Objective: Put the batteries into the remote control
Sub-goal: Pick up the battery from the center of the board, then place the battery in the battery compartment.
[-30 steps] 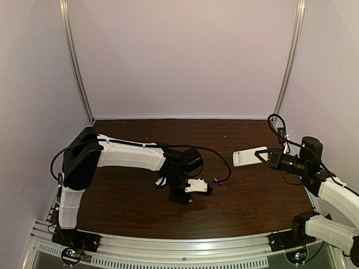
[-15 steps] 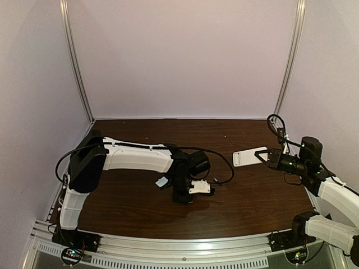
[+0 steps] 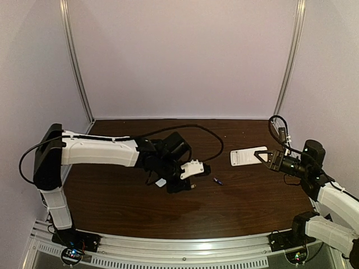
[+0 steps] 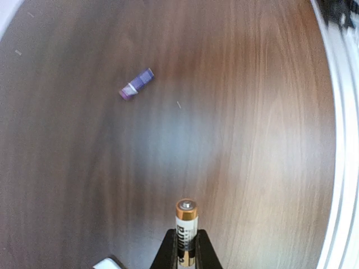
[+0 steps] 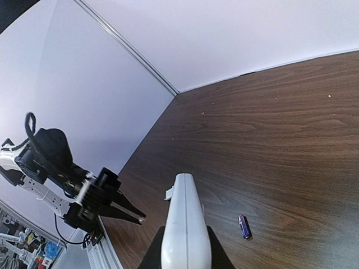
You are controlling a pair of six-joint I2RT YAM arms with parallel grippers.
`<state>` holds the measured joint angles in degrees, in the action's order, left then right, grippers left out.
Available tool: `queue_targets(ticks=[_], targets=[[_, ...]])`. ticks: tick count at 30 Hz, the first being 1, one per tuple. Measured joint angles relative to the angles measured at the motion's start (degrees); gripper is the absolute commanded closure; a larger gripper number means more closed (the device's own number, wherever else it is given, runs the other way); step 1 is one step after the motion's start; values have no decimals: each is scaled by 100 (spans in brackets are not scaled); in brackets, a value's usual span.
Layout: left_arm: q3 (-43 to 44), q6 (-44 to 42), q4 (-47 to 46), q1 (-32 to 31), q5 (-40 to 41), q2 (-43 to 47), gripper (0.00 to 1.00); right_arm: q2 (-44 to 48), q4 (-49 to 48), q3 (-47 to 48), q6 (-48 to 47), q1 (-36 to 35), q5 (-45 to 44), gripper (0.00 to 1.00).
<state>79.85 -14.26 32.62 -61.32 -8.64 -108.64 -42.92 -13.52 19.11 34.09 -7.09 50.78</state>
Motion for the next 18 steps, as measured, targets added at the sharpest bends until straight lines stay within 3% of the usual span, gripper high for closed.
queue_targets(ticks=[8,18], targets=[[-636,1628,-2444,149,-33,1668,100,2,-1281,-155,496,-48,17,100],[-1279,3381,-3993,149,514,1790,100,-1029,-2437,-63,726,-999,-544,100]])
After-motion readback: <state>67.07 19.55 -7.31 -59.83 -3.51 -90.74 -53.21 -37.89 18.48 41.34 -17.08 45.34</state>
